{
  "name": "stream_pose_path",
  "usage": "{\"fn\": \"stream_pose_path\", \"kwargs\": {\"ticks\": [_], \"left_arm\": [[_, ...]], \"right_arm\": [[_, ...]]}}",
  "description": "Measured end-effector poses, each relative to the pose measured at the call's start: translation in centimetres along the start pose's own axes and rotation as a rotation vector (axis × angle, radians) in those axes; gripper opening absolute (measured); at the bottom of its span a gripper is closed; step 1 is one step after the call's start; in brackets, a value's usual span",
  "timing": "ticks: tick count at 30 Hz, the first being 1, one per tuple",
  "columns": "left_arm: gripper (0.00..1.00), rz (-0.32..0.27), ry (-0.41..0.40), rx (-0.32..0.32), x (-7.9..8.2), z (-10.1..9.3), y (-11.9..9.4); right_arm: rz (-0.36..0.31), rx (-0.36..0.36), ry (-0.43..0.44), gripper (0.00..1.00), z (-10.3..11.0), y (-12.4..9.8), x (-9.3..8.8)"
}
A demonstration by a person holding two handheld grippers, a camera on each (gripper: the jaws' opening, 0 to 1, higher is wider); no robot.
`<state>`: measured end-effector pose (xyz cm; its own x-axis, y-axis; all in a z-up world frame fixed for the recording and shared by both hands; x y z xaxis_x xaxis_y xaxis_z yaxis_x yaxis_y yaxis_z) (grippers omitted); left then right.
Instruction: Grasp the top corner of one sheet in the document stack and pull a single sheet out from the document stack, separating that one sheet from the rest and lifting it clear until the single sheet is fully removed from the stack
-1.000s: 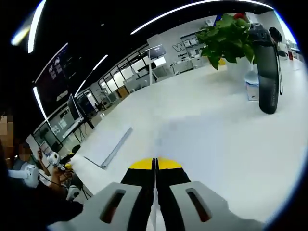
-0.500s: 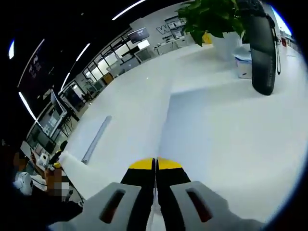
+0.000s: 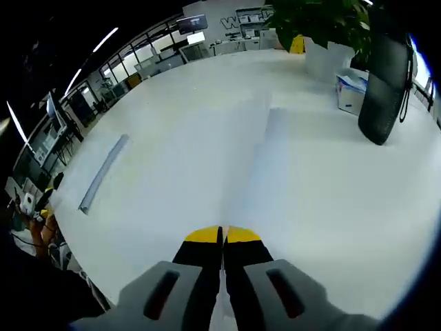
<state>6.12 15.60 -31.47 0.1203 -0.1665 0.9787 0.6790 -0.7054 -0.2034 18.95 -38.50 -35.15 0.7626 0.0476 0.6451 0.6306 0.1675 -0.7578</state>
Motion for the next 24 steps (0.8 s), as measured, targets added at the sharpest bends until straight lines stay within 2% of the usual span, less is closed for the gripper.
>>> {"fn": "stream_pose_path", "kwargs": {"ticks": [1,2,4,5,8,12,18,24], "left_arm": [[0.62,0.005,0.002,0.000,-0.1,-0.1,-0.1],[0.62,0.011,0.004,0.001,-0.1,-0.1,-0.1],[0.62,0.021,0.008,0.002,-0.2,-0.2,-0.1],[0.62,0.022,0.010,0.003,-0.2,-0.1,-0.1],[0.61,0.016,0.011,0.009,0.0,-0.1,0.0],[0.60,0.020,0.026,0.007,-0.2,-0.3,0.2],[0.59,0.058,0.018,-0.005,-1.0,-0.5,0.3],[0.59,0.039,0.018,-0.009,-0.6,-0.6,0.1]], "right_arm": [[0.007,-0.020,-0.003,0.02,0.1,0.1,-0.3],[0.015,-0.034,-0.017,0.02,-2.2,0.5,0.5],[0.015,-0.049,-0.037,0.02,-3.0,0.7,0.8],[0.017,-0.053,-0.042,0.02,-4.2,0.9,1.3],[0.025,-0.078,-0.060,0.02,-5.1,0.9,1.7],[0.034,-0.107,-0.071,0.02,-5.7,1.1,1.9],[0.031,-0.134,-0.085,0.02,-6.5,1.6,2.0],[0.008,-0.154,-0.093,0.02,-6.7,1.6,2.1]]}}
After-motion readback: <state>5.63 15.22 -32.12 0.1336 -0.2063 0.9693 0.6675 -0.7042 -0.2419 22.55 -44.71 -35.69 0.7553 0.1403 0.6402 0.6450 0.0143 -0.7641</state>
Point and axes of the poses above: the point that each gripper's makers call its tool centre point, and the gripper's own axes: y roughly forward along the fingers, z roughly to its left, x roughly out of its top, the point moved 2 cm from there along -y, roughly backward along the fingers, and after that the axes turned 9 degrees about -x, right-handed, at the moved point
